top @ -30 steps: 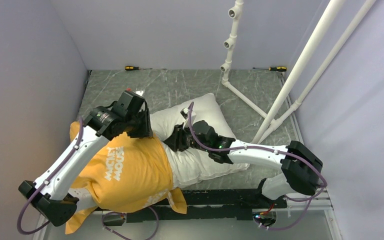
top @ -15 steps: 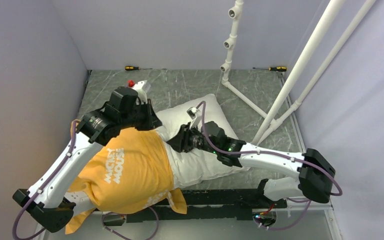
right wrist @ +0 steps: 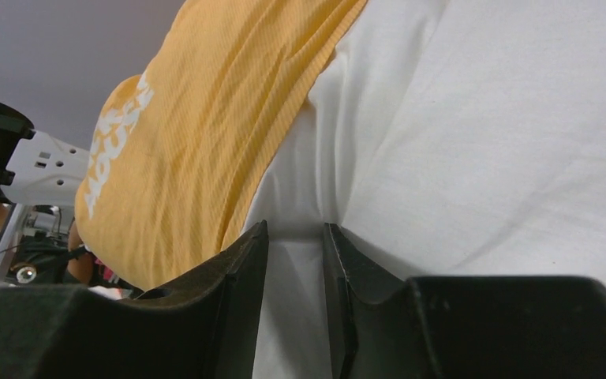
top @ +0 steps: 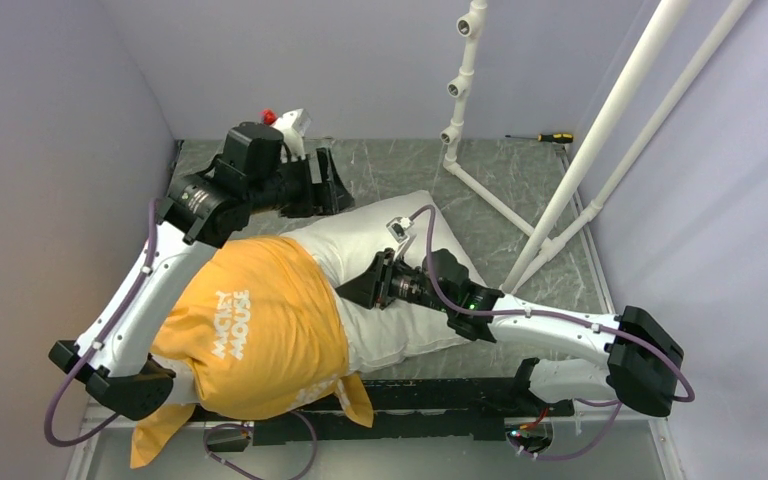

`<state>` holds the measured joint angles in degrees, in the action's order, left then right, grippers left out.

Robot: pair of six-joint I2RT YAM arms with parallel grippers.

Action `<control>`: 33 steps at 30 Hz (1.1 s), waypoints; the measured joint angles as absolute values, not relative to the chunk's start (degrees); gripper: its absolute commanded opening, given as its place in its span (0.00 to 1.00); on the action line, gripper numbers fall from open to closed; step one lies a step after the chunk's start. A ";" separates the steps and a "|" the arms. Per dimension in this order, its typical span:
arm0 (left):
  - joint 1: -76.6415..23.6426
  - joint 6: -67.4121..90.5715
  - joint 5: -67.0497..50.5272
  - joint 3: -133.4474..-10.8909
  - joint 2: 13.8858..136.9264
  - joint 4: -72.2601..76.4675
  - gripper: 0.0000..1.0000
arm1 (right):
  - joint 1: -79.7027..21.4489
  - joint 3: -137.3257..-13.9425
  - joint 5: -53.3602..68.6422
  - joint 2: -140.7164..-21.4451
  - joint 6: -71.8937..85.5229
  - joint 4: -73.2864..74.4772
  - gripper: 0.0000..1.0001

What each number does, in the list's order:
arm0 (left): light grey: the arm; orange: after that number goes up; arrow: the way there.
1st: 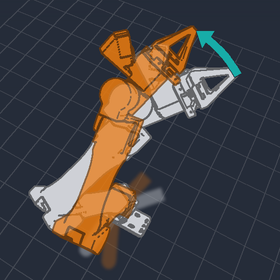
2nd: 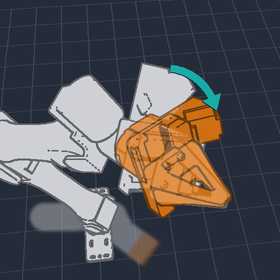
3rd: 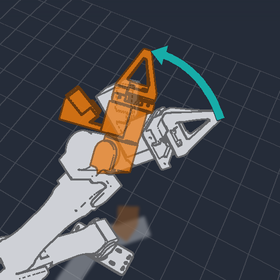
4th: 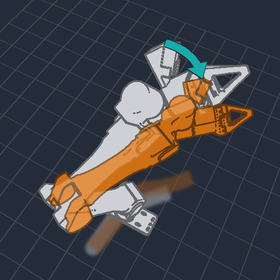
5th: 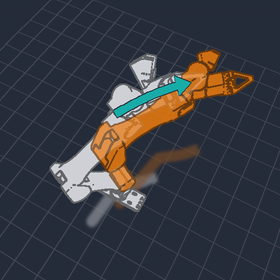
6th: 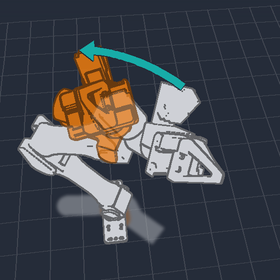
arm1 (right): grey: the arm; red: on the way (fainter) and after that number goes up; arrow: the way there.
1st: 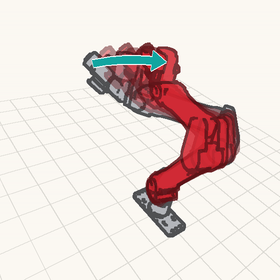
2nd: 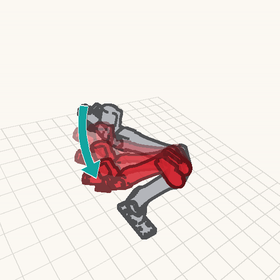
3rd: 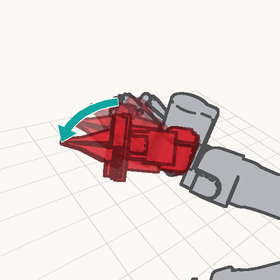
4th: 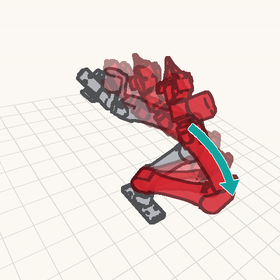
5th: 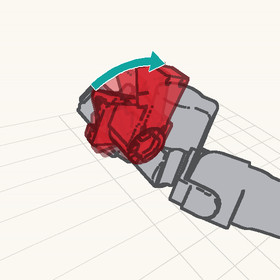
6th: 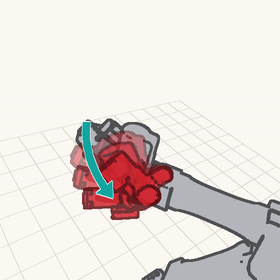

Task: Put the pillow into the pillowcase
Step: Stuff the pillow into the pillowcase.

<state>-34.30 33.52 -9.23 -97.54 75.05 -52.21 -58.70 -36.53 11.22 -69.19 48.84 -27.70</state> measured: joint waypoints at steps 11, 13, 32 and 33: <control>-33.98 37.26 6.37 -85.93 73.19 -72.86 0.74 | -58.67 -38.63 11.05 -69.19 47.48 -22.57 0.37; -33.98 37.12 6.92 -83.35 73.54 -73.56 0.43 | -58.57 -38.61 11.07 -69.19 47.57 -22.50 0.37; -33.12 31.31 -10.02 -92.36 75.99 -61.98 0.00 | -56.73 -37.36 17.19 -76.42 52.34 -34.41 0.31; -33.10 31.20 -12.43 -93.76 77.28 -61.43 0.00 | -56.49 -37.36 17.56 -77.06 52.62 -35.92 0.30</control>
<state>-33.10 31.20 -12.43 -93.76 77.28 -61.43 -56.49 -37.36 17.56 -77.06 52.62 -35.92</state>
